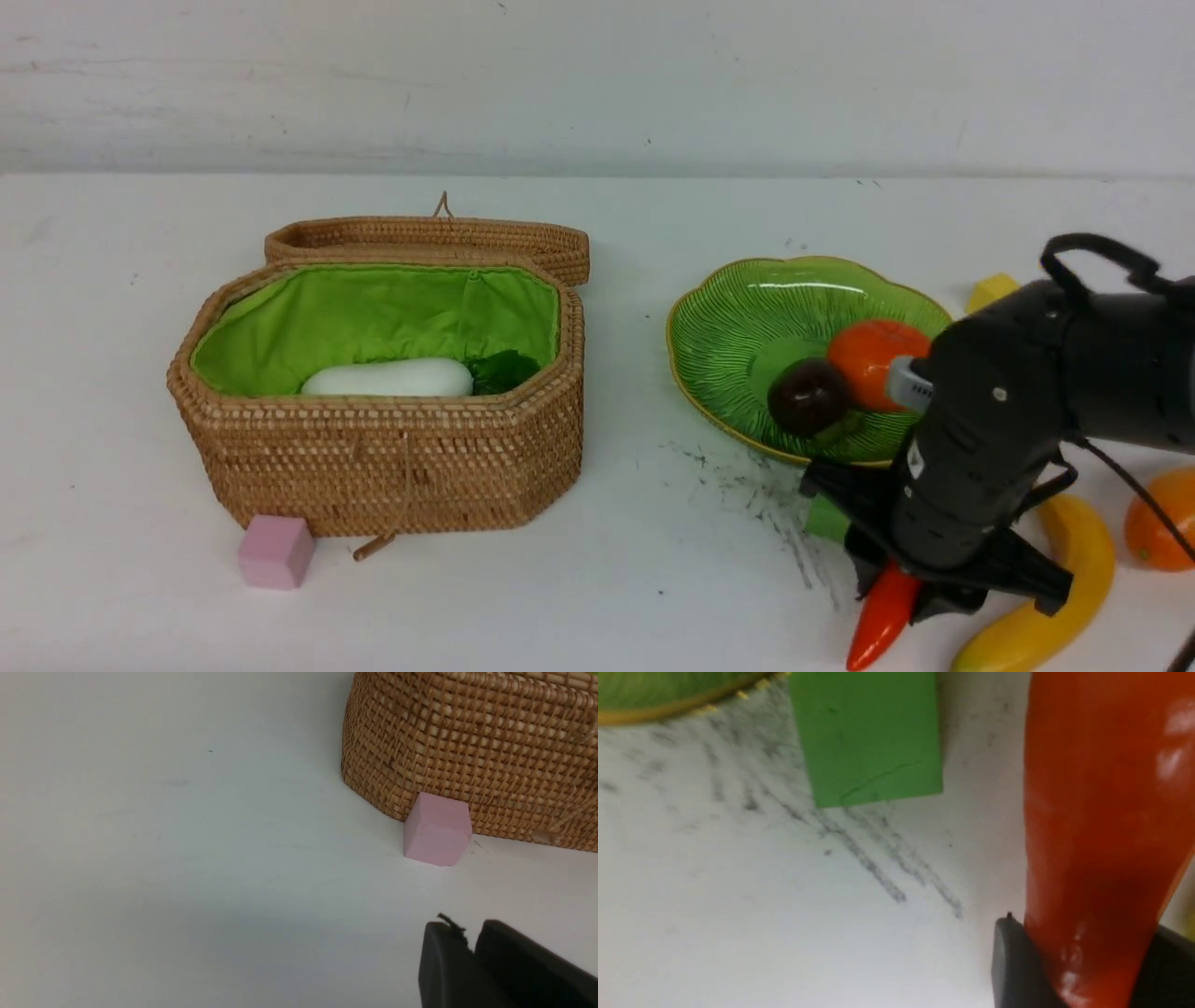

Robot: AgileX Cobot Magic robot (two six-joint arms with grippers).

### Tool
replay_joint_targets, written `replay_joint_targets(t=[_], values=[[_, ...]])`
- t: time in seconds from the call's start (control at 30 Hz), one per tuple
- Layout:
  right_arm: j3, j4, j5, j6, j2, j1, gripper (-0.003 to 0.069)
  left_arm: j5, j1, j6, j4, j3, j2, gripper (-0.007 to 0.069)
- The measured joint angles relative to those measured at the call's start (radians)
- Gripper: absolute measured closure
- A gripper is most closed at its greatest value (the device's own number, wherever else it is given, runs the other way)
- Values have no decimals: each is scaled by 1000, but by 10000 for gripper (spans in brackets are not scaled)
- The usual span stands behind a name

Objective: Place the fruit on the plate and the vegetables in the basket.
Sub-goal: Use the right arm to grab a carrot and put it into the left basket

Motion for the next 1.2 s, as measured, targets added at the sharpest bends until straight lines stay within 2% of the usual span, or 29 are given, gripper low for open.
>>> replay_joint_targets(t=[0.13, 0.23, 0.4, 0.5, 0.53, 0.63, 0.7, 0.73, 0.9, 1.0, 1.03, 1.1, 1.17, 1.2], values=[[0, 0, -20, 33, -126, 7, 370, 0, 0, 0, 0, 0, 0, 532], [0, 0, -108, -40, -207, 23, 370, 0, 0, 0, 0, 0, 0, 532], [-72, 37, -255, -398, -276, 50, 370, 0, 0, 0, 0, 0, 0, 532], [-189, 105, -240, -613, -249, 65, 370, 0, 0, 0, 0, 0, 0, 531], [-207, 110, -238, -626, -245, 67, 370, 0, 0, 0, 0, 0, 0, 530], [-383, 186, -177, -861, -144, 103, 370, 0, 0, 0, 0, 2, 0, 529], [-433, 196, -163, -910, -116, 112, 370, 0, 0, 0, 0, 2, 0, 529], [-509, 211, -136, -1008, -57, 130, 370, 0, 0, 0, 0, 2, 0, 529], [-691, 284, -123, -1306, 106, 178, 370, 0, 0, 0, 0, 2, 0, 529], [-760, 389, -192, -1490, 191, 201, 370, 0, 0, 0, 0, 2, 0, 529], [-767, 398, -207, -1503, 197, 202, 370, 0, 0, 0, 0, 2, 0, 529], [-800, 522, -322, -1690, 278, 224, 370, 0, 0, 0, 0, 2, 0, 528], [-808, 582, -390, -1826, 331, 240, 370, 0, 0, 0, 0, 2, 0, 528], [-808, 587, -396, -1841, 337, 241, 370, 0, 0, 0, 0, 2, 0, 528]])
